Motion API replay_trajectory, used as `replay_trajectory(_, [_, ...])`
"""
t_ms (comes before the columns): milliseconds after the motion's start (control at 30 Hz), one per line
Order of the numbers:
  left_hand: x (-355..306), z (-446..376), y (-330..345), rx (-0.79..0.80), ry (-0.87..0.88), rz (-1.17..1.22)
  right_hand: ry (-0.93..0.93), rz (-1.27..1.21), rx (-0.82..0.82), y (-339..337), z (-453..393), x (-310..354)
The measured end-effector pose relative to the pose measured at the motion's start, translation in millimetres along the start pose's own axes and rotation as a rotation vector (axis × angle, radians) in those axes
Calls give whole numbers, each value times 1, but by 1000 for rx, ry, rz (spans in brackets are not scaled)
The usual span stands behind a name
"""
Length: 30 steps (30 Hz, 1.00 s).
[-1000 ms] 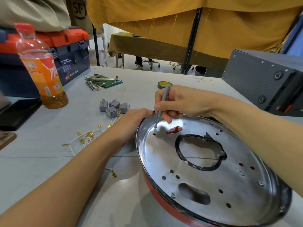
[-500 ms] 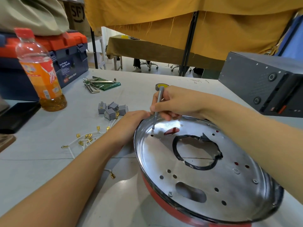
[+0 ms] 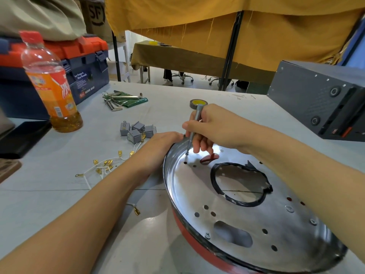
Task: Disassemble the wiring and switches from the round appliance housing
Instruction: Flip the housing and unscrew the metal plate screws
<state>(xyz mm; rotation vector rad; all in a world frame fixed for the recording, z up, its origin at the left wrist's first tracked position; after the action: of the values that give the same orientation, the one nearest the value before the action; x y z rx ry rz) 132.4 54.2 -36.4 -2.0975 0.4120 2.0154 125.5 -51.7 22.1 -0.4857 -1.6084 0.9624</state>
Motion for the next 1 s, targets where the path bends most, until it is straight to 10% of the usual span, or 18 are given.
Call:
replay_trajectory(500, [2,-1,-1,-2,2,-32,-121,80,167,-6,6,0])
replay_trajectory(1000, [3,1,-1,3,-40,-33,26,-20,-210,-6,3,-5])
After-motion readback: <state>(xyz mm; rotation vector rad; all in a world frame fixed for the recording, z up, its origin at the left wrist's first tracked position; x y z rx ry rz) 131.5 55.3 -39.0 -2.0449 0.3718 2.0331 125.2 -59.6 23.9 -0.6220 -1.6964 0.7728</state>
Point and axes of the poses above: each hand's wrist, its own z-axis away from the middle knuckle, its own y-axis out of the palm, x = y × z, the point moved 7 cm from there along -z, towards the middle knuckle, and after that the axes turned 11 degrees about z, right-handed, at the moved point
